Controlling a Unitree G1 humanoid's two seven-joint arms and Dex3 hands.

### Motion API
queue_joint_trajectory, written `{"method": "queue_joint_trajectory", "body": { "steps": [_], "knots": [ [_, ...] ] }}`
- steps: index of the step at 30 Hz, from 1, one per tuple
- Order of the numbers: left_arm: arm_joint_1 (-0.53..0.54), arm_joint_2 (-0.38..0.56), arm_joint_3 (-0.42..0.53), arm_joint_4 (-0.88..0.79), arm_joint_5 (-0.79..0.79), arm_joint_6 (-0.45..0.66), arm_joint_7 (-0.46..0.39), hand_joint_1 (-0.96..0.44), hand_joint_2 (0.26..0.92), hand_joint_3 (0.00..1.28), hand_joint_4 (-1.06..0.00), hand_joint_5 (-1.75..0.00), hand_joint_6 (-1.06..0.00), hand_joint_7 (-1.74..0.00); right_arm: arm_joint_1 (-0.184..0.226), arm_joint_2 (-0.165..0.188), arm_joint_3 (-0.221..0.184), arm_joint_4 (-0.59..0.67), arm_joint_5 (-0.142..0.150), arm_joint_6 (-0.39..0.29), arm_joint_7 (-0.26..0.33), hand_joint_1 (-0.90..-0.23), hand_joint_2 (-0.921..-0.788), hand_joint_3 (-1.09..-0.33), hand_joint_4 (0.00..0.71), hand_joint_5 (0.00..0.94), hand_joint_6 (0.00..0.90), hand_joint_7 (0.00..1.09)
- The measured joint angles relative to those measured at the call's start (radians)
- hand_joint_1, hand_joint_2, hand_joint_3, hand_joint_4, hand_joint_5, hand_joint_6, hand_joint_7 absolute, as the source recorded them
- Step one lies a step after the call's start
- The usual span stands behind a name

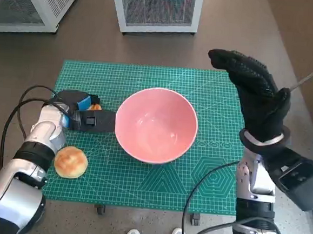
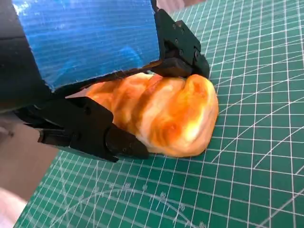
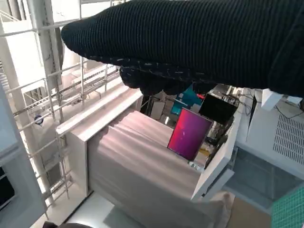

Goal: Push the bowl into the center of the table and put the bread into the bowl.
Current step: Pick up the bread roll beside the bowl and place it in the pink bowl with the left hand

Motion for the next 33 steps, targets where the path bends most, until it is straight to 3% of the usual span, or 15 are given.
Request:
{"method": "queue_joint_trajectory", "body": {
  "steps": [10, 19, 25, 33],
  "knots": [
    [-0.018, 0.001, -0.008, 0.058, 0.001, -0.057, 0.05, 0.0, 0.92, 0.16, -0.58, -1.4, -0.54, -1.14, 0.005, 0.001, 0.001, -0.005, 0.003, 0.0, 0.0, -0.64, -0.921, -0.661, 0.213, 0.001, 0.299, 0.02],
    [-0.023, 0.025, 0.004, 0.029, -0.007, -0.073, 0.011, 0.0, 0.921, 0.15, -0.58, -1.33, -0.56, -1.2, 0.012, 0.001, 0.002, -0.009, 0.008, 0.002, 0.0, -0.638, -0.921, -0.661, 0.213, 0.001, 0.294, 0.02],
    [0.0, 0.073, 0.059, -0.152, -0.036, -0.05, -0.061, 0.0, 0.921, 0.11, -0.62, -1.22, -0.59, -1.22, 0.017, 0.001, 0.003, -0.013, 0.01, 0.007, 0.001, -0.637, -0.921, -0.662, 0.212, 0.0, 0.292, 0.02],
    [0.063, 0.115, 0.172, -0.461, -0.082, -0.018, -0.078, 0.0, 0.92, 0.09, -0.67, -1.17, -0.61, -1.21, 0.016, 0.001, 0.003, -0.017, 0.009, 0.007, 0.001, -0.637, -0.921, -0.661, 0.211, 0.0, 0.291, 0.02]
  ]
}}
